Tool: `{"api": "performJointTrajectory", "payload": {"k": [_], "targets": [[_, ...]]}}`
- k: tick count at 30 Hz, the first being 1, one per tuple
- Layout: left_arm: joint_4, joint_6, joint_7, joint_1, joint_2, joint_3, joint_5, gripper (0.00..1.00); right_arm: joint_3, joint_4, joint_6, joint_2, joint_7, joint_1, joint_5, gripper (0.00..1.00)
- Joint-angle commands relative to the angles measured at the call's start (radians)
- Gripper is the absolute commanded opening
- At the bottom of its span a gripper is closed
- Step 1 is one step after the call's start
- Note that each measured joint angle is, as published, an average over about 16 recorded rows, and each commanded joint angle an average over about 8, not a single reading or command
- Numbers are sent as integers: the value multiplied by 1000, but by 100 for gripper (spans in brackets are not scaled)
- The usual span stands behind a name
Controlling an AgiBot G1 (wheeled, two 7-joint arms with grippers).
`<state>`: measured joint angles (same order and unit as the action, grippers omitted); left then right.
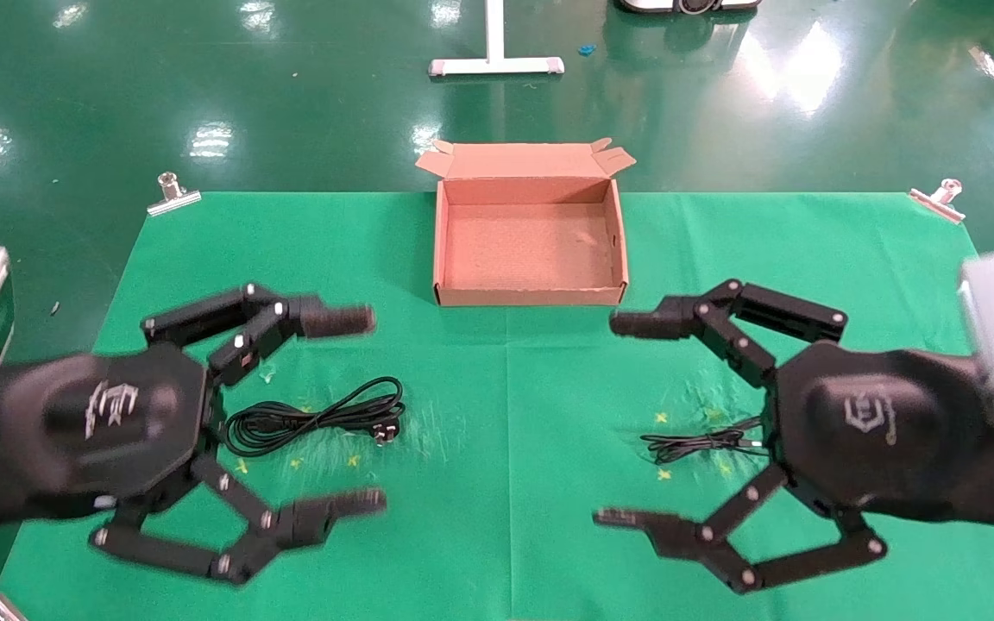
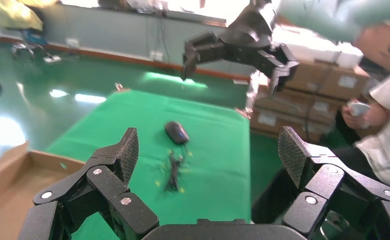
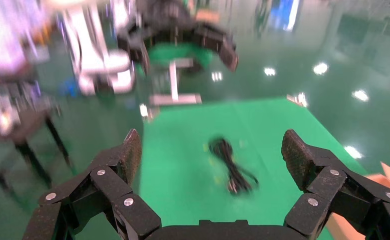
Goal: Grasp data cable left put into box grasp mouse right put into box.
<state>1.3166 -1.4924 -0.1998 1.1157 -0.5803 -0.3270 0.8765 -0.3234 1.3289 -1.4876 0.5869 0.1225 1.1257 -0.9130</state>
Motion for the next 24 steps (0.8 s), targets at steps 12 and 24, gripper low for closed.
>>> {"api": "performJointTrajectory", "payload": {"k": [12,24], "targets": [[39,38,-60,209,-54,-198,595,100,-85,32,15,6,-51,121,-296,100],[37,167,-226,293,-274,-360,1087,100,-82,31,2,-10,-49,135,-264,100]]}}
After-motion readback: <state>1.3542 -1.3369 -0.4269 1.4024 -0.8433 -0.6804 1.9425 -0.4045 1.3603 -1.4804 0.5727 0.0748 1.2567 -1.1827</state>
